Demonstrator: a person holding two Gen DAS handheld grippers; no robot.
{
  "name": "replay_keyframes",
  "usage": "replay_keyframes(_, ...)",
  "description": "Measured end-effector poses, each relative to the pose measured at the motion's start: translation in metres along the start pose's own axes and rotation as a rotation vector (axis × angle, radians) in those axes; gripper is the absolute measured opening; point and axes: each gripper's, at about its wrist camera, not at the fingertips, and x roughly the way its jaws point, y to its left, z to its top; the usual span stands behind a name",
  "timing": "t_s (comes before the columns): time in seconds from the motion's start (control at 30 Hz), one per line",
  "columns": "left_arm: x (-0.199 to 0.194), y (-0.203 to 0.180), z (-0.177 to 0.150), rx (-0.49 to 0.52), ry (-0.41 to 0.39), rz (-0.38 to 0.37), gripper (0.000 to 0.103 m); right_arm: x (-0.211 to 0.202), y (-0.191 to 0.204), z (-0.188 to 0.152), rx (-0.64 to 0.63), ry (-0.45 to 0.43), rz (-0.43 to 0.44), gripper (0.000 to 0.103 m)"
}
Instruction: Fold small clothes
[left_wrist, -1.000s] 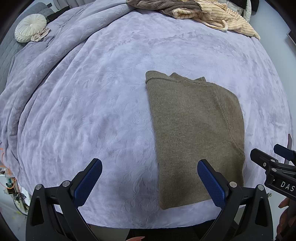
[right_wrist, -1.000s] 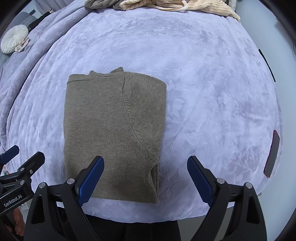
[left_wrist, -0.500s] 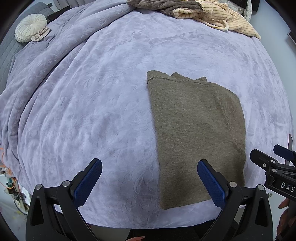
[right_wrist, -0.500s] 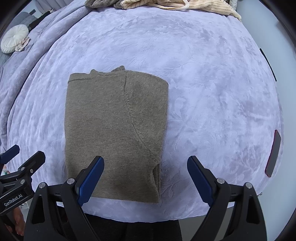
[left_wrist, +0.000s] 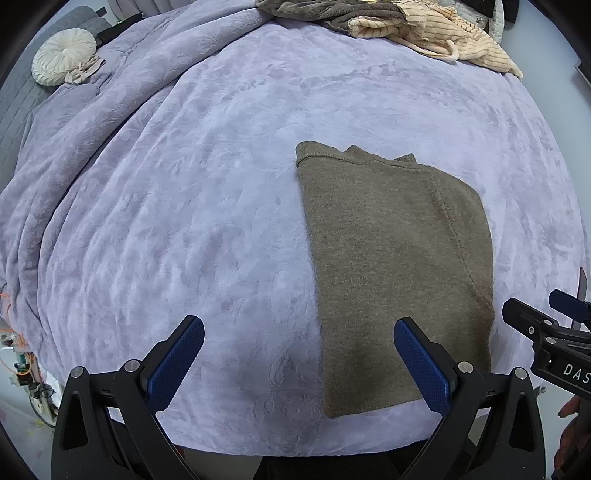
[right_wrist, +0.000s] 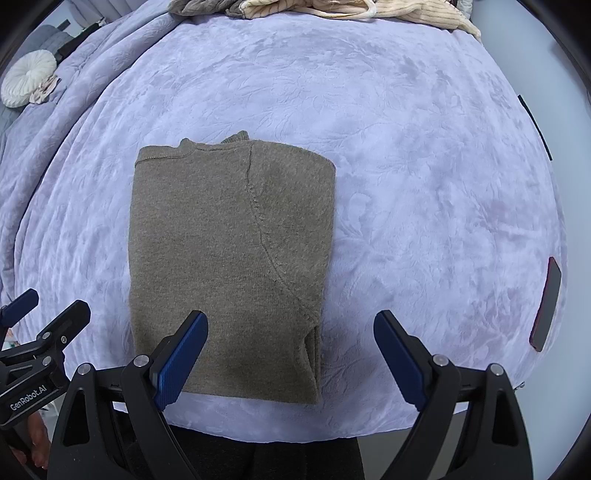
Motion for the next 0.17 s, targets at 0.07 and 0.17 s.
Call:
replay_keyframes(0.07, -0.0003, 0.0003, 0.0003, 0.000, -0.006, -0.002, 0.103, 0.0000, 0.0001, -0.0001, 0.000, -0.001, 0.000, 0.093)
replay_keyframes(0.17, -0.0007, -0.0007, 0.0004, 0.005, -0.005, -0.005, 0.103, 0.0002, -0.0001, 0.0001, -0.001, 0.001, 0.000, 0.093)
